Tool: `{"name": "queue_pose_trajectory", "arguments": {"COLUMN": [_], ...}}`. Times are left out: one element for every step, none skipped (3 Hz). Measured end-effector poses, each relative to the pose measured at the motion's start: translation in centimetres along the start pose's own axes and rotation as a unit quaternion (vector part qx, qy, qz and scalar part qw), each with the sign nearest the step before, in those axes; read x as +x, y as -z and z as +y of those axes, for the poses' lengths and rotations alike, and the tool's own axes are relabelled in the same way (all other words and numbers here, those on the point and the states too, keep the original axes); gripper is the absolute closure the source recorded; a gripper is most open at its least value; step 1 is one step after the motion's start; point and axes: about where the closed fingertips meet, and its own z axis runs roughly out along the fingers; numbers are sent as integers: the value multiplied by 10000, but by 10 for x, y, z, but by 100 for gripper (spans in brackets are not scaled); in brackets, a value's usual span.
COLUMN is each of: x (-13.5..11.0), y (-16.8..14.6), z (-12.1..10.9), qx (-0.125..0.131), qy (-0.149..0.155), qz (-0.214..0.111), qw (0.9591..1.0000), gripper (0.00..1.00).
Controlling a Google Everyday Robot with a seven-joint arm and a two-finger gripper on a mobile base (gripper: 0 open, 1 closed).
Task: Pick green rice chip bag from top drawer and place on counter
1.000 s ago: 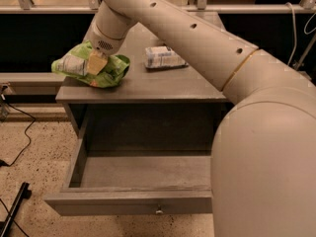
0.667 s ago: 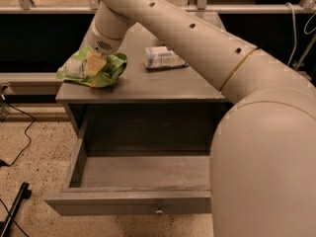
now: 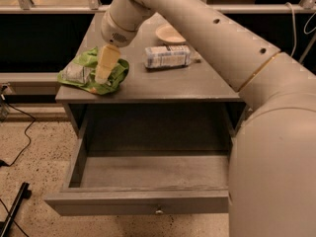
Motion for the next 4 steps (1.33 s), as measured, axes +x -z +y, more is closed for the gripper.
{"name": "queue_pose_trajectory", "arguments": {"x": [10, 29, 62, 62], "y": [21, 41, 70, 70], "z": [6, 10, 12, 12], "qx": [-74, -93, 78, 78], "qy": [216, 319, 490, 490], "qz": [-152, -162, 32, 31], "qw": [9996, 9993, 9988, 9988], "gripper": [0, 0, 0, 0]}}
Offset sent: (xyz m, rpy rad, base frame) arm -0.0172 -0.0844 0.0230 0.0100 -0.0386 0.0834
